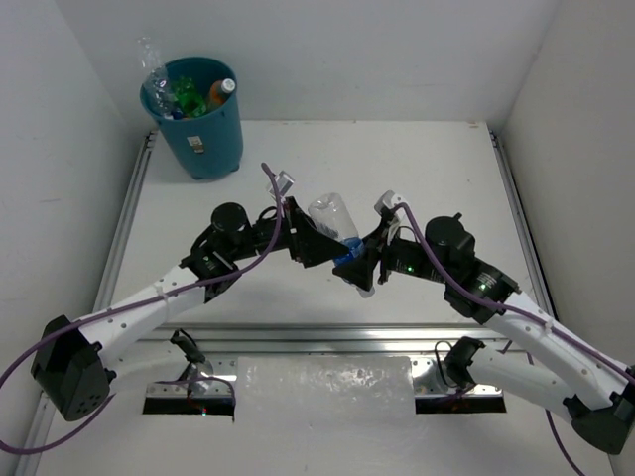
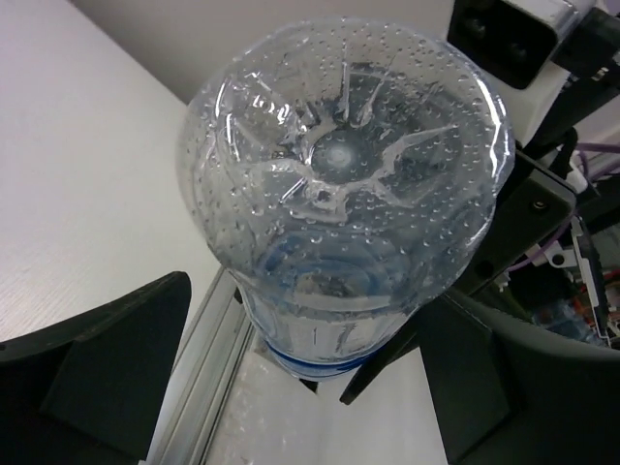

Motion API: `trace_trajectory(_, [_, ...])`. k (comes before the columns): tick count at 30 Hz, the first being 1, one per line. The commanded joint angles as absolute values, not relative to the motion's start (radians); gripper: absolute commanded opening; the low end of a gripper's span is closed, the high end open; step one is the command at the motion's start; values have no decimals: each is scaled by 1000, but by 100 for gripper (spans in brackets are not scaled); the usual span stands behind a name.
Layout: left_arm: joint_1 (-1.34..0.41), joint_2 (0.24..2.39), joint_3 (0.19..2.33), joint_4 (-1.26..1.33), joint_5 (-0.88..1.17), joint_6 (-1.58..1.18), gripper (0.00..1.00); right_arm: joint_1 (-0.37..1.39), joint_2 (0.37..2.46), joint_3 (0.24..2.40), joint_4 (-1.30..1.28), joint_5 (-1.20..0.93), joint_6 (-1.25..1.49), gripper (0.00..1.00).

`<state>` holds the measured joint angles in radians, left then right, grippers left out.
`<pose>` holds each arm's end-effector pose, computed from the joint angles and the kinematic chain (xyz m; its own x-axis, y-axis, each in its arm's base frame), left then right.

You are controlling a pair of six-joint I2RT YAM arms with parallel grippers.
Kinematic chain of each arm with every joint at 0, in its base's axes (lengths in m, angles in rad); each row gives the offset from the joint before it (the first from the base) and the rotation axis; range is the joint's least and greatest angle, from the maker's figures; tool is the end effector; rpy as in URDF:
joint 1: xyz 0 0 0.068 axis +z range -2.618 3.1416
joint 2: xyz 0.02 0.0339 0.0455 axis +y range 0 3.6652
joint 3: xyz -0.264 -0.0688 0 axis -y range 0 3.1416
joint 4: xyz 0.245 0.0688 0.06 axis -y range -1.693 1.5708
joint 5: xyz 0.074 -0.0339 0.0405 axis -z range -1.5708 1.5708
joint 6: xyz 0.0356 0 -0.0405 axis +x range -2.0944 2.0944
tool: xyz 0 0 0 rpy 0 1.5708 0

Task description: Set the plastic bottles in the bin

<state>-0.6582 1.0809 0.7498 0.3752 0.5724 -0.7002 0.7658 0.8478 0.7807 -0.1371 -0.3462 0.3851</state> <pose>0.1866 -0.1687 0.3281 -0.5805 -0.2358 -0.7794 0.7430 0.2380 -0.6255 0.1351 0.1467 0.3331 -0.4704 0.0379 -0.8817 -0.7713 0.4678 0.4316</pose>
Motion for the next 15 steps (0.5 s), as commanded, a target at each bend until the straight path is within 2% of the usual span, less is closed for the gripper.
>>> trace_trajectory(1, [-664, 1100, 799, 514, 526, -707, 91, 765, 801, 776, -147, -428, 342, 21])
trace_trajectory(2, [-666, 1100, 802, 511, 519, -704, 86, 765, 793, 775, -156, -423, 338, 21])
trace_trajectory(3, [-664, 1098, 810, 509, 515, -701, 71, 767, 792, 775, -164, -414, 327, 21])
trace_trajectory(5, [-666, 1095, 822, 511, 517, -703, 62, 765, 796, 772, -176, -396, 321, 21])
trace_trajectory(7, [-664, 1091, 831, 511, 518, -701, 63, 767, 802, 764, -170, -403, 319, 21])
trace_trajectory(10, [-664, 1082, 842, 522, 518, -701, 68, 767, 811, 750, -144, -419, 333, 22])
trace_trajectory(11, [-664, 1077, 841, 529, 518, -701, 68, 767, 811, 747, -138, -420, 337, 22])
trace_trajectory(12, [-666, 1074, 839, 543, 520, -701, 62, 767, 811, 742, -129, -428, 344, 22])
trace_trajectory(13, [-666, 1066, 836, 554, 520, -701, 34, 767, 810, 741, -120, -434, 345, 22])
trace_trajectory(15, [-664, 1062, 833, 563, 506, -696, 1, 767, 807, 738, -112, -459, 351, 24])
